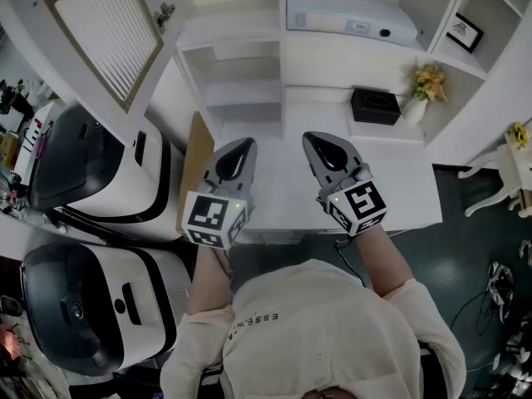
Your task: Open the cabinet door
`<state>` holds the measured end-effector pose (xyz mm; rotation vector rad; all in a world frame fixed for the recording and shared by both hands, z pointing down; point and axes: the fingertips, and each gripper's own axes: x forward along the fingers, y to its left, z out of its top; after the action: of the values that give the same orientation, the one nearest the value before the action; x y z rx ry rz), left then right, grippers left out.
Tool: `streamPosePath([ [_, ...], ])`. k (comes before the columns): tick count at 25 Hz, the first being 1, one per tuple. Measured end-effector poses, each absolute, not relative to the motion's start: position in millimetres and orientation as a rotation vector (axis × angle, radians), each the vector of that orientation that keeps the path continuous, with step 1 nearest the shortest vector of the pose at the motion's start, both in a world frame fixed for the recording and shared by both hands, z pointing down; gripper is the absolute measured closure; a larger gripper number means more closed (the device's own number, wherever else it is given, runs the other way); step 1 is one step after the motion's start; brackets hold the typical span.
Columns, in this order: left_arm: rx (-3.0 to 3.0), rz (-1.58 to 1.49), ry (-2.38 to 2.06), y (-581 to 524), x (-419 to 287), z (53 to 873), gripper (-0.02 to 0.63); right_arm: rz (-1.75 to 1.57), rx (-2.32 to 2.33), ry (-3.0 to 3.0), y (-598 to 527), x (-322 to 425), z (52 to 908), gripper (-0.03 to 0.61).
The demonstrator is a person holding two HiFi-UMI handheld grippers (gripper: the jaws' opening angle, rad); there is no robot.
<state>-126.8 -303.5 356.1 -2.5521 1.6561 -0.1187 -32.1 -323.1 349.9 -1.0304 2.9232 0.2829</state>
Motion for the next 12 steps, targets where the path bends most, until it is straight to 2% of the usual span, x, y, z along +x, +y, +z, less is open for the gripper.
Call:
streamPosePath([
  [12, -2.522, -0.130, 1.708, -308.5, -132.0, 356.1, 0.611, 0.292, -1.048, 2.915, -327.5, -32.3, 350.1, 0.569],
])
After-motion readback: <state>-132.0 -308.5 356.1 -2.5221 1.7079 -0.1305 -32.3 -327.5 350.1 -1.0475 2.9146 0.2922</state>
